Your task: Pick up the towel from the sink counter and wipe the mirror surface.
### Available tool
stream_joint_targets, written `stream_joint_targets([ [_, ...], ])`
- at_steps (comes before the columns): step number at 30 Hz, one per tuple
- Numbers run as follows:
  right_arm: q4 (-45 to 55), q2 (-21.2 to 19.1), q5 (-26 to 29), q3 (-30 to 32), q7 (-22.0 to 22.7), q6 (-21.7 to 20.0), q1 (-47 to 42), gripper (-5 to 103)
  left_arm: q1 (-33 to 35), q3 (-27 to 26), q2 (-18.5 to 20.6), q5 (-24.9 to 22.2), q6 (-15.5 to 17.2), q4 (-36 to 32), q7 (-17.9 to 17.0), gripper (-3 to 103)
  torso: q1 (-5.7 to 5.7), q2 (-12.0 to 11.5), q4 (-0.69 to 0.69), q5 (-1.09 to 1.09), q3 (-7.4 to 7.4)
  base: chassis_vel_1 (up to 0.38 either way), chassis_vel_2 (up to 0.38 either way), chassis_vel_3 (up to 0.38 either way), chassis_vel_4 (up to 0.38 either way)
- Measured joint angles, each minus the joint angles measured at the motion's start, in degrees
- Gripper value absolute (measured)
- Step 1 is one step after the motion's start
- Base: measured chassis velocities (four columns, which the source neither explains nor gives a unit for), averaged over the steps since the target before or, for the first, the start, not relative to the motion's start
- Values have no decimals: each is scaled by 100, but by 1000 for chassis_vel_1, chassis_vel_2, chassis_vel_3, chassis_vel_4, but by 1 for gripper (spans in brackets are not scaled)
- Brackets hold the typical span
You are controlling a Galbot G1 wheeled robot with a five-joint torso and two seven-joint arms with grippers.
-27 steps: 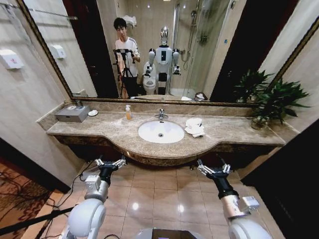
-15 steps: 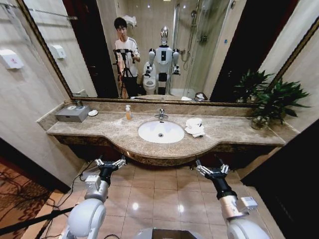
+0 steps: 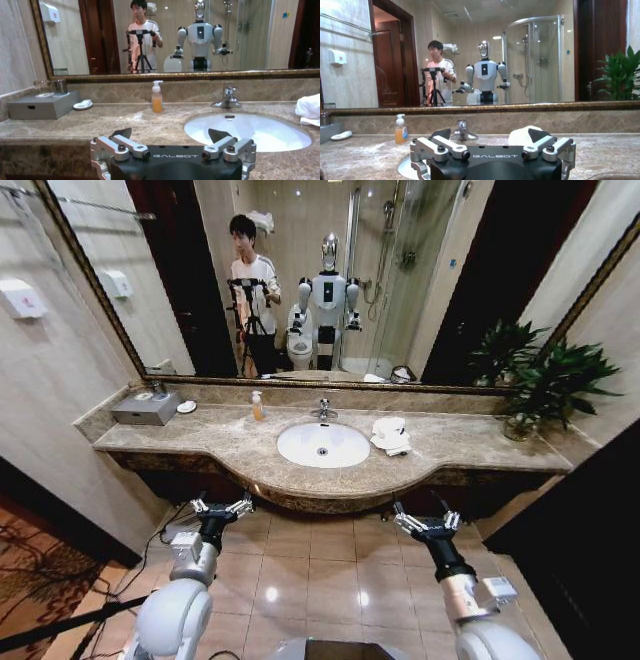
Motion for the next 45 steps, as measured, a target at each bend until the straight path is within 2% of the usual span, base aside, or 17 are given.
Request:
stream_joint_targets([
  [13, 0, 90, -159, -80, -4, 10, 49, 100, 0, 0, 0, 0, 0, 0, 0, 100, -2, 1, 0, 0, 0, -18, 20, 21, -14],
  [45, 36, 109, -175, -117, -37, -70, 134, 100, 0, 0, 0, 0, 0, 0, 0, 100, 2, 0, 1, 0, 1, -108, 105, 104, -107],
])
